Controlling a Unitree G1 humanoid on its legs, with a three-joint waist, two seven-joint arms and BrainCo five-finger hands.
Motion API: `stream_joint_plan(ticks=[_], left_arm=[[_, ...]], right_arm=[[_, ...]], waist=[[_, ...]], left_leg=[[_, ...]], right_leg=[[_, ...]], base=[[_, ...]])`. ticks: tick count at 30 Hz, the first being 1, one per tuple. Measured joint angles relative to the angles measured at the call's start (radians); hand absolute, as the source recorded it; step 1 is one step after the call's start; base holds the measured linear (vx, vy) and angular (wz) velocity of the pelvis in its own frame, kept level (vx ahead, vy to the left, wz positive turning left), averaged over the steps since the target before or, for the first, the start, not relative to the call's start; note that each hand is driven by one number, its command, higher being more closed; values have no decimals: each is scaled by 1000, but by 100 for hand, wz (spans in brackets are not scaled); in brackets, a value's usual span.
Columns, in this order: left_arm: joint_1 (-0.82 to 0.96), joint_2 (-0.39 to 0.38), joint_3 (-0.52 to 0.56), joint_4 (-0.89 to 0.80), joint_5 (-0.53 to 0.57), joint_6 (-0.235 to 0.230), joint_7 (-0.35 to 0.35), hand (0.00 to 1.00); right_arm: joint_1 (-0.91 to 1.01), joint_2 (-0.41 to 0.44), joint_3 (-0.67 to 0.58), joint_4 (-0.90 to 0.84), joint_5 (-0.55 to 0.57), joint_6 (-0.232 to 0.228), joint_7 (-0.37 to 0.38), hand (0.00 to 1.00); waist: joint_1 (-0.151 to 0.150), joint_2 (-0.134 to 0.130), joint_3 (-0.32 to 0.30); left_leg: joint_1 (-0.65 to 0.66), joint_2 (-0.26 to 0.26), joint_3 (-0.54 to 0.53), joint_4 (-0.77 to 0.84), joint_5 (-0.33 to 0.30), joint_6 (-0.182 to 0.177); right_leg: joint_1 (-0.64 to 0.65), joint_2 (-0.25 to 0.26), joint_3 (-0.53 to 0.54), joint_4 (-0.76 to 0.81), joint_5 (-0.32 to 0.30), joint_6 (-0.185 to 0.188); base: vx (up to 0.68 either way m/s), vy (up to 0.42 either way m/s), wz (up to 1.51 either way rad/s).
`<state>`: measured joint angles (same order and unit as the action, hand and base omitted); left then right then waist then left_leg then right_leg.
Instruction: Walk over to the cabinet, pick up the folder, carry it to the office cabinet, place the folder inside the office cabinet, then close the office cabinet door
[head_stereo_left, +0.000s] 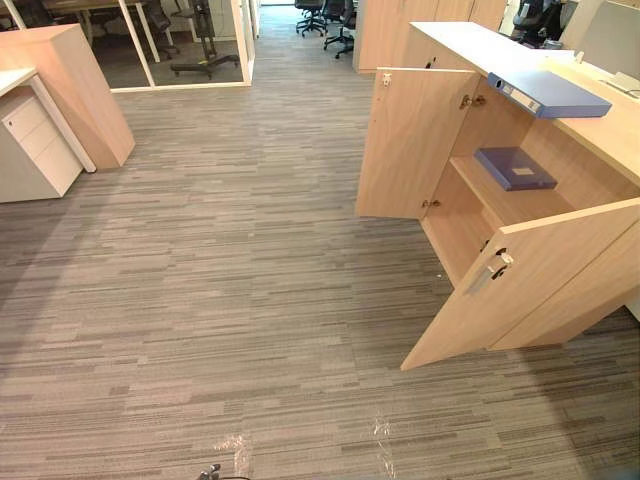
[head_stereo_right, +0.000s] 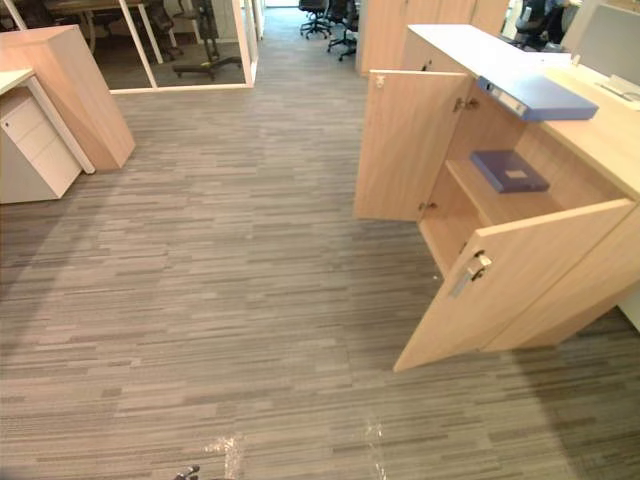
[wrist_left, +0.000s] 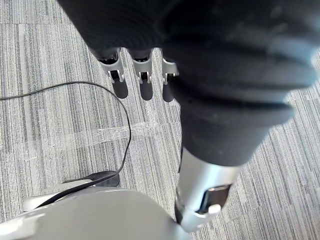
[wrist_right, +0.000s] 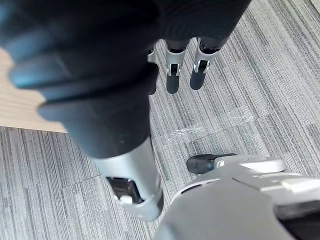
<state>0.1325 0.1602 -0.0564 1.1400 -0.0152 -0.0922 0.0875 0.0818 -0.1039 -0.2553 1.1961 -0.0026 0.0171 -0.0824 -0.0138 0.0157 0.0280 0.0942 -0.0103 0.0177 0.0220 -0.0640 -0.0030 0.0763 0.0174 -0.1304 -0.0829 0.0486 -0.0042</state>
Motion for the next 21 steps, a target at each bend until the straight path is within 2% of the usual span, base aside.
stream_joint_plan(ticks=[1, 2, 9, 12, 16, 21], left_arm=[[-4, 0, 0, 2, -13, 0, -6, 0], [-12, 1, -1, 8, -32, -1, -16, 0], [-11, 4, -4, 8, -71, -5, -31, 0], [-12, 7, -22, 1, -42, -16, -21, 0], [-7, 9, -47, -29, 46, -34, 31, 0], [0, 9, -47, -51, 45, -35, 42, 0]], right_arm=[[-11, 0, -1, 14, 0, 0, 0, 0], [-20, -1, -1, 17, 0, 0, 0, 0], [-45, 0, -9, 17, 1, 0, 2, 0], [-46, 0, -8, 17, 1, 0, 0, 0], [-49, 0, -6, 17, 2, -7, -22, 0], [-51, 1, -5, 17, 6, -11, -36, 0]], waist=[[0, 2, 6], [0, 2, 17], [0, 1, 26], [0, 2, 27], [0, 0, 32], [1, -3, 43]], left_leg=[[2, 1, 1, -1, 0, 0], [12, 1, 1, -3, 0, 0], [17, -3, 3, -10, 1, -1], [24, -1, 3, -20, 6, -4], [24, 0, 3, -22, 7, -5], [27, -2, 3, -26, 8, -3]], right_leg=[[2, 0, 0, 0, -1, 20], [12, -1, -1, 0, -1, 26], [11, -5, -1, -6, -2, 28], [11, -2, -1, -6, -1, 28], [12, -1, -2, -6, -1, 28], [13, -3, -3, -6, -1, 28]], base=[[31, 17, -2], [0, 0, 0], [0, 0, 0], [0, 0, 0], [0, 0, 0], [0, 0, 0]])
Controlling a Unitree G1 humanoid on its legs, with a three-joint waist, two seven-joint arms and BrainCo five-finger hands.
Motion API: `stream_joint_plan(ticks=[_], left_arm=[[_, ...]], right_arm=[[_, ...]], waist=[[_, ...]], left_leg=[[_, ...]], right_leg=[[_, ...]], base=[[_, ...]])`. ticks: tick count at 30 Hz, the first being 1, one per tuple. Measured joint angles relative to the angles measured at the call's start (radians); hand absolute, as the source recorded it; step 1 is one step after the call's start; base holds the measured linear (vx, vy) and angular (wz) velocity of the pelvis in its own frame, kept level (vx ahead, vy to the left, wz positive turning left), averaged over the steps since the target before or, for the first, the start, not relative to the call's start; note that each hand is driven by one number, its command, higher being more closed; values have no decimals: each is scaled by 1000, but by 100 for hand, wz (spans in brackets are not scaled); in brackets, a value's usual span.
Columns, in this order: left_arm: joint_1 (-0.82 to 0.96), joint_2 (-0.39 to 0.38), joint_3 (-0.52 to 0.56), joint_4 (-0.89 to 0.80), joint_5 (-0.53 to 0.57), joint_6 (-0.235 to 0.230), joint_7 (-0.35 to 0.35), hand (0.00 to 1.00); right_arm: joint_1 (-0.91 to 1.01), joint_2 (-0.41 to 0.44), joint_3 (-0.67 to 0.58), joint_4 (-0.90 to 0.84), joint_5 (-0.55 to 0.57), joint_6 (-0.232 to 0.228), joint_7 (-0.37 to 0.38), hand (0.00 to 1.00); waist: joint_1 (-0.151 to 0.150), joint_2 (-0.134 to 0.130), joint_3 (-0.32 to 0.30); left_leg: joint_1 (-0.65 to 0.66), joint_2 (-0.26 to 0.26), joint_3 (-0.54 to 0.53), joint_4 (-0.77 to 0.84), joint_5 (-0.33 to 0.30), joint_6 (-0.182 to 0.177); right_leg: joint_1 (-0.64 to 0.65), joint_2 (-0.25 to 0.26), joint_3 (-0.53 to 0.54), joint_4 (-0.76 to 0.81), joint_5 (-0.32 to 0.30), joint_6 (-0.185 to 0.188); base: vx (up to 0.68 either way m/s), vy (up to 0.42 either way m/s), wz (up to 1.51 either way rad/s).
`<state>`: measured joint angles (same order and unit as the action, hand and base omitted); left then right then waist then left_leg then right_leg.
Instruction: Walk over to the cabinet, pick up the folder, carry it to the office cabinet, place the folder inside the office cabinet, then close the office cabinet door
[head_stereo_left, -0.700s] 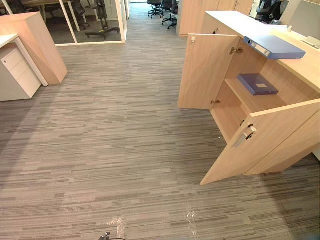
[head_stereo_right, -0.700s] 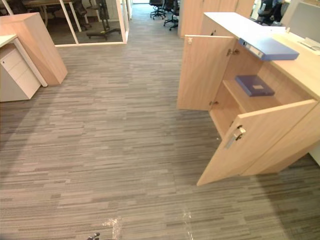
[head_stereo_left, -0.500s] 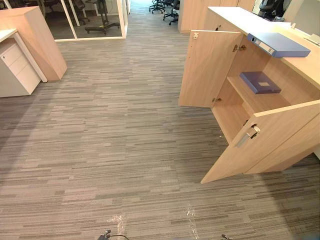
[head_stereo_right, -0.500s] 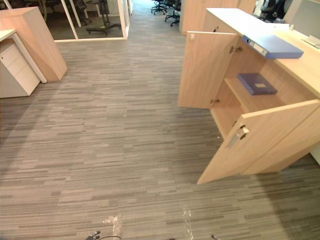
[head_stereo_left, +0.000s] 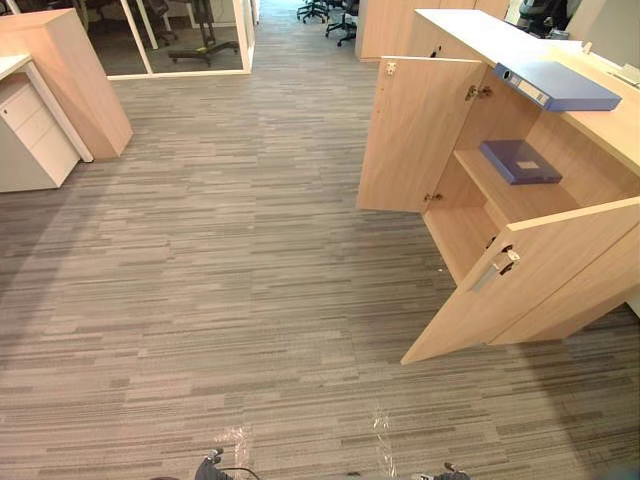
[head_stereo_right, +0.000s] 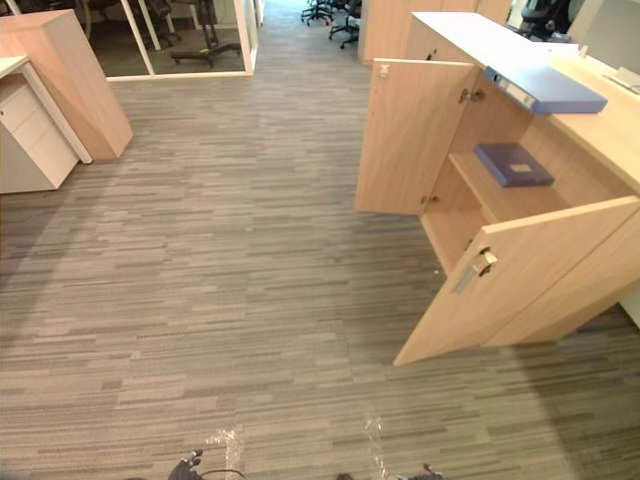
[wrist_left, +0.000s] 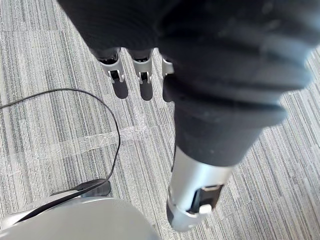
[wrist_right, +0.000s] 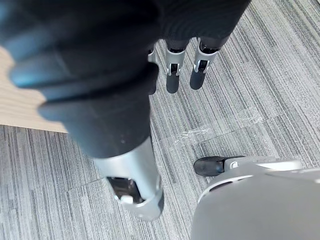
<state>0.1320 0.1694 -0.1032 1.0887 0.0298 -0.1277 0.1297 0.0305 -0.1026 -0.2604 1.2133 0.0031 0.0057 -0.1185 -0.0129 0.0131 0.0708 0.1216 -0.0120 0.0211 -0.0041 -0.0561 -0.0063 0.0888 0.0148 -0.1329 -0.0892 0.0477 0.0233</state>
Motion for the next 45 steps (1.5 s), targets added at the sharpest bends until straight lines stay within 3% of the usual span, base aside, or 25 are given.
stream_joint_plan(ticks=[13, 26, 30, 31, 32, 34, 36, 40, 42, 43, 44, 45], left_arm=[[7, 3, 0, -20, 1, -14, 2, 0], [5, 2, 20, -28, -5, -19, 12, 0], [-11, 11, 60, -56, -31, -18, 11, 0], [-7, 8, 91, -74, -44, -18, 10, 0], [3, -5, 130, -110, -57, -21, 14, 0], [23, -27, 165, -141, -69, -32, 22, 0], [37, -29, 168, -149, -76, -38, 37, 0], [50, -52, 205, -149, -95, -36, 67, 0], [66, -69, 217, -150, -106, -37, 82, 0], [76, -73, 225, -149, -109, -36, 85, 0], [80, -61, 226, -150, -109, -35, 83, 0], [86, -53, 229, -149, -110, -35, 83, 0]], right_arm=[[0, 1, 26, 0, 95, -39, 4, 0], [-3, 1, 26, -1, 103, -39, 43, 0], [-22, 12, 18, 0, 134, -38, 51, 0], [-23, 15, 18, -2, 135, -38, 51, 0], [-22, 13, 21, -6, 137, -38, 50, 0], [-16, 6, 27, -16, 136, -37, 45, 0], [-14, 7, 25, -26, 133, -36, 33, 0], [-8, -2, 72, -53, 55, -28, -22, 0], [3, -12, 91, -71, 35, -25, -30, 0], [6, -12, 85, -74, 27, -25, -33, 0], [7, 4, 70, -68, 14, -24, -34, 0], [-5, 35, 37, -61, 15, -25, -32, 0]], waist=[[-1, -5, 17], [-2, -18, 35], [-9, -37, 89], [-6, -42, 111], [2, -41, 136], [8, -29, 143], [15, -28, 142], [25, -21, 139], [34, -4, 129], [35, 4, 122], [40, -29, 111], [46, -54, 91]], left_leg=[[3, -1, 8, -13, 2, 1], [-20, -2, 6, -19, 8, -3], [-142, -5, 15, 227, -77, -67], [-197, 3, 49, 385, -102, -99], [-277, 23, 79, 593, -113, -108], [-378, 72, 107, 759, -185, -60], [-424, 103, 103, 671, -193, -55], [-472, 160, 96, 229, -60, -76], [-467, 201, 100, 136, -29, -95], [-460, 212, 117, 140, 29, -120], [-462, 171, 150, 194, 100, -110], [-476, 134, 161, 249, 100, -109]], right_leg=[[0, -1, -1, 0, 3, 5], [-27, -3, -11, 0, 3, 4], [-26, -18, -30, 10, -11, -9], [-11, -25, -29, 16, -37, -36], [18, -28, -22, 42, -63, -47], [34, -29, -13, 80, -93, -46], [38, -47, 9, 81, -104, -40], [42, -130, 34, 84, -150, 24], [55, -157, 56, 102, -184, 73], [76, -179, 61, 104, -204, 94], [97, -244, 60, 108, -232, 99], [96, -285, 58, 126, -223, 93]], base=[[0, 0, 0], [-9, -2, 1], [-27, -1, 16], [-49, 22, -1], [-36, 18, -5], [46, 41, -17], [73, 89, -34], [231, 259, -31], [318, 375, -22], [391, 444, -23], [492, 510, -29], [541, 472, -32]])
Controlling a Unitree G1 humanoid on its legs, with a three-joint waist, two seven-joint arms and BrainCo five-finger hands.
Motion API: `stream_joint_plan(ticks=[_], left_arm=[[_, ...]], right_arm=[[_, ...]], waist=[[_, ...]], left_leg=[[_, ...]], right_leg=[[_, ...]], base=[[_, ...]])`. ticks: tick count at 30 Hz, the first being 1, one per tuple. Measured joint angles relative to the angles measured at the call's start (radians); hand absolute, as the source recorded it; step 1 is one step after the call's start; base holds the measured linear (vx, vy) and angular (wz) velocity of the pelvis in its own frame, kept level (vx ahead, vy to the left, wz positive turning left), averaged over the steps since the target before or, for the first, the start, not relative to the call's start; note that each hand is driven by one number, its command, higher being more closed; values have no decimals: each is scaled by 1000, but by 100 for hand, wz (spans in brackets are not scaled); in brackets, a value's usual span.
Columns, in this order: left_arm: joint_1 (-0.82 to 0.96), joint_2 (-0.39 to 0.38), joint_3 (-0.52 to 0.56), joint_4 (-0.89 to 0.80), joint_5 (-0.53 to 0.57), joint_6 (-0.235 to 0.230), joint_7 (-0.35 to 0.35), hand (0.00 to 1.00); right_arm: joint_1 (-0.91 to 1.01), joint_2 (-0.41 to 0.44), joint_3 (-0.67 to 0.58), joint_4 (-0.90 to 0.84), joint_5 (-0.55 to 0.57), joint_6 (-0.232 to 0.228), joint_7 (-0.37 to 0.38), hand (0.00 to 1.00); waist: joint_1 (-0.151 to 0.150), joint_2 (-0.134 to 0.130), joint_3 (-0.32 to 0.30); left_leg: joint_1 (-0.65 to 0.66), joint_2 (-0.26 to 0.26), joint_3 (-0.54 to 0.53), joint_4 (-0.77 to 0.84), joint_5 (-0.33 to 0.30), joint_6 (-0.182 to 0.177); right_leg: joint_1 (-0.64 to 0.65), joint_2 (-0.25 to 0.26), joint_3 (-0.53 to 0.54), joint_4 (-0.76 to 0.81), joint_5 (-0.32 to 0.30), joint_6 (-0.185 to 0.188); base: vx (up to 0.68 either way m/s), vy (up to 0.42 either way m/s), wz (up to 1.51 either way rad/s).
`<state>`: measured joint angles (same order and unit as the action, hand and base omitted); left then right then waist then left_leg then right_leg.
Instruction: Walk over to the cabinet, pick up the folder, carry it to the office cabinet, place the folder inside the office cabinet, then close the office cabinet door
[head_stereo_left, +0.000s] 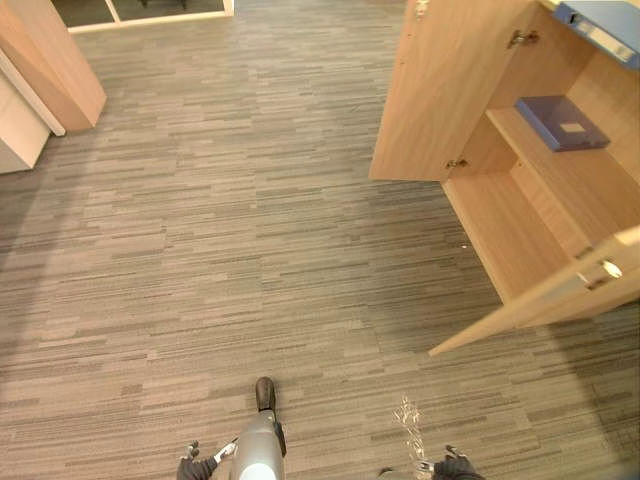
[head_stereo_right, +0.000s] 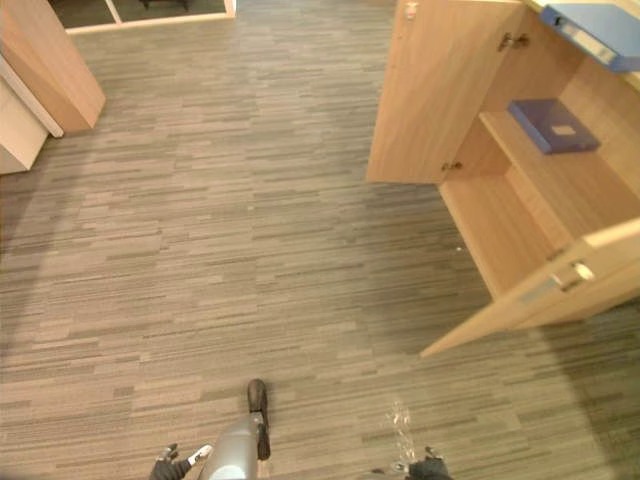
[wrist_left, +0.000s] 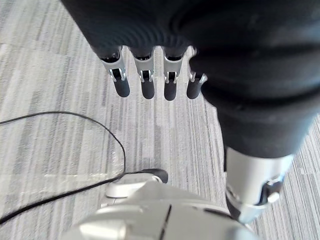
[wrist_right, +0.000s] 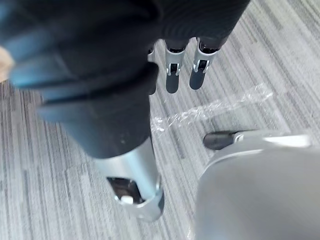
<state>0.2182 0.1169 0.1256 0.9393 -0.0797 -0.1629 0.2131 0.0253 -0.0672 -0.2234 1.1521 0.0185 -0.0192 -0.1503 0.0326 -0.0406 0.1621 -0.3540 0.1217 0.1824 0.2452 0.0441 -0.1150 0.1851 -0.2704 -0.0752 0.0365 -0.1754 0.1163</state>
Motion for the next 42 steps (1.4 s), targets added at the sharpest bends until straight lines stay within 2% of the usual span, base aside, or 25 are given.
stream_joint_plan(ticks=[1, 3, 5, 6, 7, 8, 9, 11, 13, 16, 17, 19, 20, 21, 23, 25, 26, 28, 29, 31, 33, 37, 39, 40, 42], left_arm=[[0, 2, 2, 3, 0, 0, 0, 0], [3, -7, 23, 16, -10, 0, 1, 0], [23, -14, 37, 23, -32, -2, 10, 0], [30, -15, 36, 24, -37, -2, 13, 0], [39, -20, 35, 23, -51, -3, 15, 0], [40, -21, 34, 22, -63, -3, 20, 0], [36, -22, 32, 21, -69, -3, 21, 0], [23, -18, 1, 19, -71, -4, 23, 0], [16, -9, -32, 15, -71, -5, 23, 0], [1, -7, -32, 14, -68, -4, 20, 0], [-5, 2, -31, 15, -67, -3, 18, 0], [-25, 6, -34, 31, -41, 3, 15, 0], [-36, 2, -38, 35, -25, 7, 12, 0], [-39, 1, -47, 35, -12, 9, 9, 0], [-48, -3, -47, 39, 12, 14, -2, 0], [-71, 1, -36, 50, 18, 15, -9, 0], [-68, -9, -10, 50, 6, 15, -7, 0], [-46, -32, 38, 46, -26, 13, -2, 0], [-32, -37, 57, 49, -41, 14, 1, 0], [-22, -38, 58, 51, -47, 17, 4, 0], [-24, -40, 60, 48, -51, 16, 10, 0], [-33, -46, 67, 41, -80, 15, 36, 0], [-43, -61, 96, 40, -118, 13, 50, 0], [-50, -73, 104, 40, -129, 12, 58, 0], [-45, -74, 105, 44, -140, 7, 66, 0]], right_arm=[[-6, 13, -13, 0, -1, -1, 3, 0], [-18, 37, -31, 20, -2, 0, 5, 0], [-23, 36, -37, 38, 0, 11, 10, 0], [-24, 29, -42, 36, -1, 12, 10, 0], [-25, 13, -38, 24, -2, 13, 9, 0], [-33, 1, -27, 5, -2, 13, 8, 0], [-38, -2, -24, -5, -1, 13, 7, 0], [-52, -2, -11, -23, 4, 9, 1, 0], [-53, -1, -8, -41, 14, 1, 1, 0], [-64, 2, 36, -56, 32, -9, 1, 0], [-69, 7, 48, -52, 40, -9, 1, 0], [-82, 4, 60, -54, 41, -11, 2, 0], [-90, -4, 65, -52, 39, -11, 3, 0], [-93, -7, 70, -50, 35, -11, 3, 0], [-95, -8, 67, -55, 30, -13, 10, 0], [-85, -11, 43, -42, 13, -14, 12, 0], [-69, -22, 47, -40, 16, -14, 11, 0], [-49, -31, 48, -31, 21, -12, 11, 0], [-40, -38, 45, -21, 23, -12, 10, 0], [-32, -42, 7, -9, 22, -10, 8, 0], [-30, -50, -5, 5, 22, -6, 4, 0], [-46, -59, -16, 20, 22, -1, 0, 0], [-67, -57, 21, 19, 23, -1, -6, 0], [-70, -51, 30, 18, 24, -2, -8, 0], [-59, -41, 39, 18, 39, -2, -10, 0]], waist=[[3, -4, -10], [24, -7, -50], [22, -14, -75], [19, -13, -82], [16, -2, -92], [-1, 1, -90], [-10, 6, -86], [-14, 26, -53], [-18, 30, -29], [-30, 30, 4], [-26, 16, 13], [-35, 11, 32], [-40, 9, 37], [-42, 28, 36], [-47, 46, 35], [-49, 47, 36], [-53, 56, 36], [-46, 74, 27], [-40, 74, 28], [-34, 68, 32], [-22, 60, 41], [-8, 54, 50], [3, 53, 50], [13, 56, 48], [17, 61, 28]], left_leg=[[-3, -14, 4, 22, -3, 5], [15, -65, 28, 40, -36, 58], [117, -147, 65, -16, -70, 112], [157, -173, 77, -40, -78, 125], [225, -209, 92, -79, -89, 153], [283, -231, 91, -98, -103, 179], [312, -232, 84, -108, -108, 186], [425, -208, 34, -144, -112, 185], [486, -184, 25, -154, -120, 175], [553, -155, 34, -198, -186, 169], [565, -163, 40, -207, -189, 165], [601, -163, 34, -209, -221, 137], [618, -146, 24, -203, -248, 117], [620, -122, 24, -186, -272, 100], [617, -64, 23, -141, -311, 61], [554, -2, 18, 72, -314, 40], [471, 56, 11, 325, -287, 2], [346, 139, -11, 695, -215, -29], [281, 176, -12, 858, -217, -20], [185, 182, -8, 948, -230, 3], [101, 158, -7, 890, -250, 22], [56, 28, -149, 360, -265, 14], [59, 0, -298, 53, -213, 4], [65, -5, -363, -41, -188, -24], [69, -9, -407, -43, -151, -31]], right_leg=[[-5, -16, -2, 24, 12, -8], [-67, -71, 22, 107, 63, -10], [-137, -163, 33, 311, 126, -40], [-174, -195, 26, 406, 157, -73], [-244, -250, 1, 573, 245, -184], [-306, -292, -53, 774, 262, -215], [-328, -295, -85, 849, 254, -207], [-357, -224, -243, 943, 80, -138], [-374, -144, -339, 837, -5, -102], [-459, -17, -451, 524, 10, -98], [-474, -3, -465, 443, 35, -102], [-482, 37, -498, 232, 153, -144], [-482, 46, -504, 251, 201, -189], [-489, 57, -513, 287, 204, -197], [-487, 92, -543, 335, 151, -251], [-438, 141, -553, 327, 91, -254], [-373, 189, -544, 278, 85, -265], [-271, 279, -504, 191, 77, -268], [-210, 322, -462, 148, 65, -261], [-145, 354, -392, 101, 57, -257], [-99, 364, -326, 65, 59, -251], [-23, 334, -169, 35, 45, -220], [-12, 312, -79, 36, 24, -185], [-9, 301, -36, 40, 7, -157], [19, 278, 9, 44, -25, -104]], base=[[454, 371, -48], [410, 348, -56], [552, 436, -37], [485, 358, -18], [477, 339, -9], [466, 313, -1], [433, 230, 16], [425, 134, 11], [354, 11, 3], [265, -83, -2], [193, -115, -4], [216, -153, 5], [383, -225, 8], [462, -249, 2], [417, -215, 0], [485, -330, -5], [550, -412, -32], [499, -280, -79], [449, -163, -98], [445, -68, -107], [457, 3, -112], [391, 108, -117], [447, 253, -123], [415, 279, -103], [412, 306, -91]])
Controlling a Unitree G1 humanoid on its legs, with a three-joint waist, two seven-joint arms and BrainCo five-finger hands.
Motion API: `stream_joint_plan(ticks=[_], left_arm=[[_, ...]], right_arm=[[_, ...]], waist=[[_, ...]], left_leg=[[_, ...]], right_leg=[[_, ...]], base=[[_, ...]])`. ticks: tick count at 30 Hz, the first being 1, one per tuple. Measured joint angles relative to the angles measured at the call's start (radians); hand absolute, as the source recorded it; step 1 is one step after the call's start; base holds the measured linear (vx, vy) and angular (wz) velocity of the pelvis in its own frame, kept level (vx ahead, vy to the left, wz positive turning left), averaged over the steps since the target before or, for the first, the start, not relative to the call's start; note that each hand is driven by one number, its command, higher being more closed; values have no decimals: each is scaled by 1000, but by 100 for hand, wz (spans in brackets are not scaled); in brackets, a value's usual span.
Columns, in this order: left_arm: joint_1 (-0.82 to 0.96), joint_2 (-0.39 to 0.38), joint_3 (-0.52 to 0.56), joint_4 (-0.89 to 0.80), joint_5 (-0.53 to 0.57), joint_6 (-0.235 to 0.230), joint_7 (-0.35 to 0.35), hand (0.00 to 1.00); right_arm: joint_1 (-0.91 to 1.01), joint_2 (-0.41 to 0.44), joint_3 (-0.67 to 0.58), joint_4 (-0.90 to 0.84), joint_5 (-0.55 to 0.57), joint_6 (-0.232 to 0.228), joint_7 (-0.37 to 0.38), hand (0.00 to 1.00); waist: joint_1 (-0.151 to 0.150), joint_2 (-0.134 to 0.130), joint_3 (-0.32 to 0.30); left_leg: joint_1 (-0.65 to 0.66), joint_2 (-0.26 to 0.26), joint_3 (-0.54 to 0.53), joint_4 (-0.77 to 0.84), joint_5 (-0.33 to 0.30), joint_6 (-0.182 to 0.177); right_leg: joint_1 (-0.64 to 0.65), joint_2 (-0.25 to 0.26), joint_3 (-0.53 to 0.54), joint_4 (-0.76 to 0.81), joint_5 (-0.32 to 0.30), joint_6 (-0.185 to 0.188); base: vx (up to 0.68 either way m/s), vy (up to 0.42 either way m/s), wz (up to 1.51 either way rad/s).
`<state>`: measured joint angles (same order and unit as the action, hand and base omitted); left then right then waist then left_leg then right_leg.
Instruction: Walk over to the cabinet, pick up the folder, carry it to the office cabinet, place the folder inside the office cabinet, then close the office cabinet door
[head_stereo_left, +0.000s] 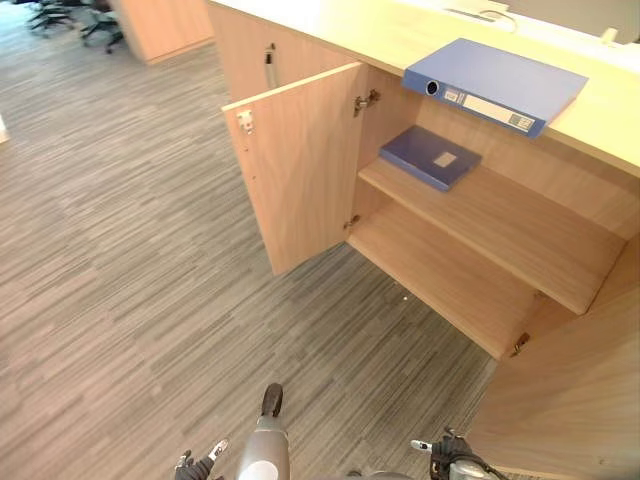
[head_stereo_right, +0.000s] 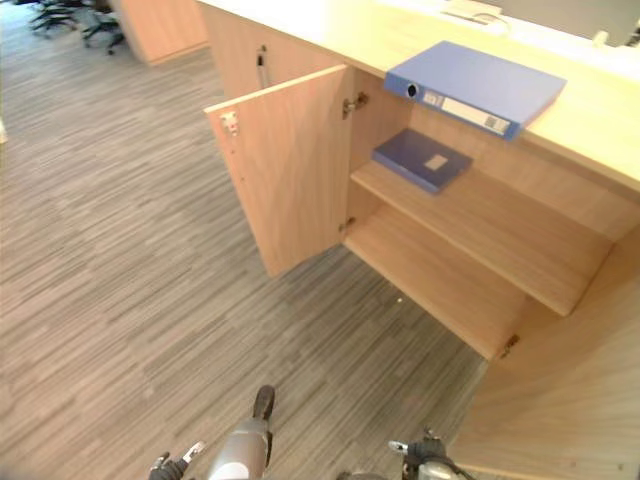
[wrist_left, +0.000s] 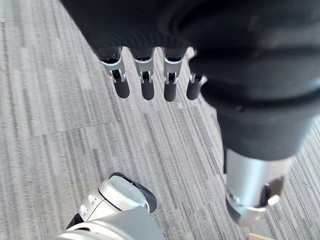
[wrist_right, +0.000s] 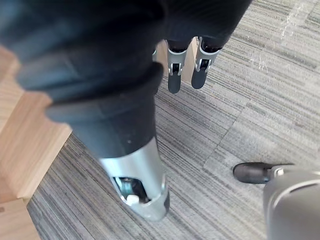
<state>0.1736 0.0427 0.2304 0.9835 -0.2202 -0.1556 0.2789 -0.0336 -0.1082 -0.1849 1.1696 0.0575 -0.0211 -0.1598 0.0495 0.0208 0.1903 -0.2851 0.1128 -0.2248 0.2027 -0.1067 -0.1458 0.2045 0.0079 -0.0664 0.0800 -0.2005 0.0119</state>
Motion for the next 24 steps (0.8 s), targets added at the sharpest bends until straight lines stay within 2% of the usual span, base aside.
stream_joint_plan(ticks=[1, 2, 3, 4, 5, 7, 8, 9, 11, 12, 13, 14, 15, 16, 18, 19, 20, 22, 23, 24], left_arm=[[10, -3, 0, 1, -1, -1, 1, 0], [7, 5, -1, 7, -1, -2, 0, 0], [5, 31, -5, 7, 2, -2, -1, 0], [3, 45, -13, 9, 6, -2, -1, 0], [3, 46, -13, 10, 9, -1, -2, 0], [4, 41, -15, 19, 25, 0, -1, 0], [3, 41, -23, 27, 35, 2, -1, 0], [3, 41, -27, 26, 36, 4, -1, 0], [8, 38, -28, 21, 34, 8, -2, 0], [11, 37, -27, 21, 34, 10, -2, 0], [20, 35, -27, 18, 35, 11, -2, 0], [22, 35, -27, 14, 36, 11, -2, 0], [23, 34, -27, 10, 36, 11, -2, 0], [23, 32, -28, 4, 36, 11, -2, 0], [16, 30, -27, 0, 36, 11, -1, 0], [16, 29, -27, -2, 36, 10, -1, 0], [15, 27, -26, -2, 38, 11, 0, 0], [8, 26, -25, -2, 56, 11, -1, 0], [4, 26, -25, -2, 60, 11, -2, 0], [0, 26, -24, -4, 72, 11, -3, 0]], right_arm=[[14, 3, 24, -4, 4, 0, 0, 0], [34, 21, 39, -18, 5, -1, 0, 0], [40, 49, 51, -19, 12, 0, 1, 0], [38, 76, 51, -22, 24, 0, 2, 0], [36, 82, 51, -21, 31, 0, 2, 0], [43, 82, 30, -25, 40, 1, 3, 0], [56, 80, -4, -38, 39, 2, 2, 0], [61, 78, -20, -41, 39, 2, 2, 0], [69, 72, -60, -58, 39, 1, 1, 0], [70, 71, -61, -63, 39, 1, 1, 0], [70, 73, -58, -73, 39, -1, 1, 0], [71, 76, -55, -79, 39, -4, 1, 0], [70, 76, -54, -80, 39, -6, 1, 0], [64, 76, -52, -80, 39, -8, 1, 0], [64, 74, -53, -79, 39, -8, 1, 0], [64, 73, -53, -80, 40, -8, 1, 0], [64, 75, -48, -89, 39, -8, 1, 0], [65, 81, -48, -103, 39, -9, 1, 0], [68, 82, -48, -108, 39, -8, 1, 0], [72, 84, -47, -111, 38, -8, 1, 0]], waist=[[1, 4, -21], [2, -15, -36], [4, -52, -52], [5, -78, -70], [9, -81, -71], [20, -74, -74], [13, -65, -78], [6, -60, -79], [-4, -50, -75], [-6, -49, -75], [-8, -48, -79], [-16, -47, -82], [-19, -47, -82], [-31, -45, -82], [-40, -44, -75], [-40, -43, -71], [-40, -40, -67], [-43, -41, -61], [-43, -43, -60], [-43, -53, -60]], left_leg=[[12, -4, 5, 8, 72, -2], [17, -15, 56, 40, 169, 7], [24, -44, 100, 49, 158, 28], [35, -71, 157, 56, 129, 59], [45, -82, 186, 63, 112, 76], [104, -131, 277, 66, 67, 133], [138, -160, 307, 64, 46, 162], [153, -170, 317, 63, 36, 171], [240, -202, 367, 20, 10, 200], [264, -206, 381, 9, 4, 208], [303, -210, 405, -18, -4, 213], [337, -209, 407, -47, -11, 211], [345, -208, 407, -57, -12, 212], [358, -196, 406, -72, -21, 219], [375, -174, 401, -76, -34, 217], [387, -165, 401, -75, -43, 217], [411, -145, 401, -74, -61, 208], [451, -121, 395, -76, -92, 181], [462, -120, 393, -76, -97, 180], [481, -133, 382, -74, -115, 157]], right_leg=[[10, -16, 22, 7, -18, 29], [12, -54, 46, 37, -42, 69], [-18, -104, 56, 76, -53, 94], [-63, -152, 73, 131, -45, 110], [-79, -174, 85, 159, -39, 119], [-137, -245, 128, 302, -27, 130], [-179, -283, 127, 407, -6, 113], [-201, -297, 123, 462, 12, 88], [-306, -376, 62, 711, 120, -93], [-326, -397, 39, 761, 133, -116], [-350, -415, -1, 821, 129, -107], [-370, -409, -47, 831, 103, -67], [-377, -401, -70, 830, 88, -44], [-399, -356, -117, 790, 36, 21], [-402, -303, -192, 703, -23, 42], [-406, -283, -212, 677, -32, 43], [-417, -243, -242, 631, -34, 45], [-431, -209, -314, 539, -28, 37], [-427, -208, -331, 502, -18, 23], [-418, -213, -351, 400, 34, -19]], base=[[609, 495, -102], [612, 510, -92], [659, 580, -104], [420, 382, -89], [287, 304, -101], [294, 425, -99], [269, 454, -72], [168, 355, -52], [122, 332, -53], [82, 288, -66], [68, 222, -61], [71, 188, -53], [125, 116, -30], [126, 49, -10], [157, -8, -4], [182, -46, -8], [203, -73, -6], [245, -122, 8], [276, -168, 23], [257, -164, 26]])
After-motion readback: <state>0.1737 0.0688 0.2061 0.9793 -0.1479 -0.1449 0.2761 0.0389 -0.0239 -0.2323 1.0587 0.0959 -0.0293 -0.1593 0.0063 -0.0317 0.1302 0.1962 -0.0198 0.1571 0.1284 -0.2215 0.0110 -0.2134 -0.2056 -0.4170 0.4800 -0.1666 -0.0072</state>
